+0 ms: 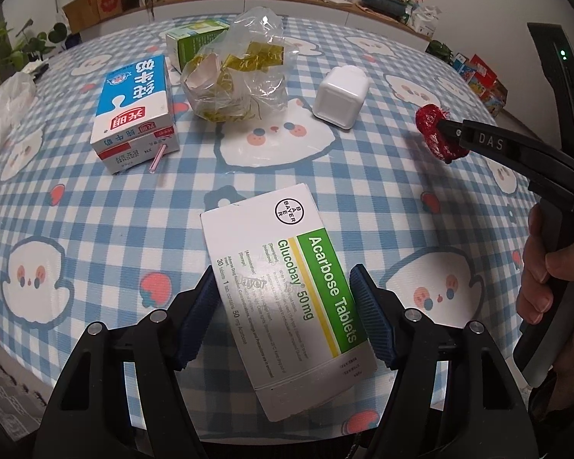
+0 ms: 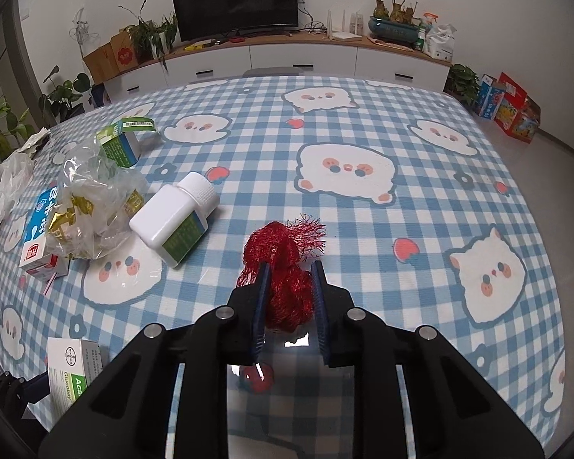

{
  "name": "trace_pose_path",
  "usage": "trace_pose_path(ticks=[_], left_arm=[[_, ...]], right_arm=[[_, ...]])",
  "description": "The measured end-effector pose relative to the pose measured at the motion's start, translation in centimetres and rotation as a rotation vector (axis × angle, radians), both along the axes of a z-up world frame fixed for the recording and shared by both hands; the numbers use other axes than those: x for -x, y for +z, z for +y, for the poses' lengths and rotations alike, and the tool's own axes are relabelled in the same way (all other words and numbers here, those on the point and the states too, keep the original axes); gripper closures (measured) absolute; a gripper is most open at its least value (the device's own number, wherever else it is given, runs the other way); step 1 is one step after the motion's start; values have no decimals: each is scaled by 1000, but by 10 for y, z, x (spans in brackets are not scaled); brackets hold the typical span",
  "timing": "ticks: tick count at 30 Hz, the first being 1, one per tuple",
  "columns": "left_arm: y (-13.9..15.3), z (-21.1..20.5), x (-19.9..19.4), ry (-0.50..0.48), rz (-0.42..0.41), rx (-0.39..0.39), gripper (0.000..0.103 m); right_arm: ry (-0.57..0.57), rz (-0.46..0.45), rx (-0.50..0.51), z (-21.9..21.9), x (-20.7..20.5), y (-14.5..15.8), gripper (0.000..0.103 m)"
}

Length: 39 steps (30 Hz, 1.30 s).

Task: Collect trash
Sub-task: 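Carry the tablets box in the left tool and red tinsel in the right tool to the bin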

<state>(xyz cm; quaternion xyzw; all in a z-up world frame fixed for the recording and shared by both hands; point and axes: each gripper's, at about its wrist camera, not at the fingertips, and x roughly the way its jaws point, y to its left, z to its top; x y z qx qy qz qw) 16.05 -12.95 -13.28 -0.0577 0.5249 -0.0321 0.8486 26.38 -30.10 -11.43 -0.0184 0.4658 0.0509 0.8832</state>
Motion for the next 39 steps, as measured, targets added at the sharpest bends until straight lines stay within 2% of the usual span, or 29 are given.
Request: trace_pose_path(ticks=[8,20,32,39], left_arm=[[21,4,19,-7,-27,-7,35],[52,12,68,-11,-66,-7,35],[62,17,125,-22,-83,-5,35],[55,13,154,-36,-83,0,35]], right_arm=[[-24,5,-4,-10,40,15,83],[-31,-17,1,-12,115,48,83],[-52,-16,-13,-17,196,58,83],[-51,-4,-21,-15,237,50,83]])
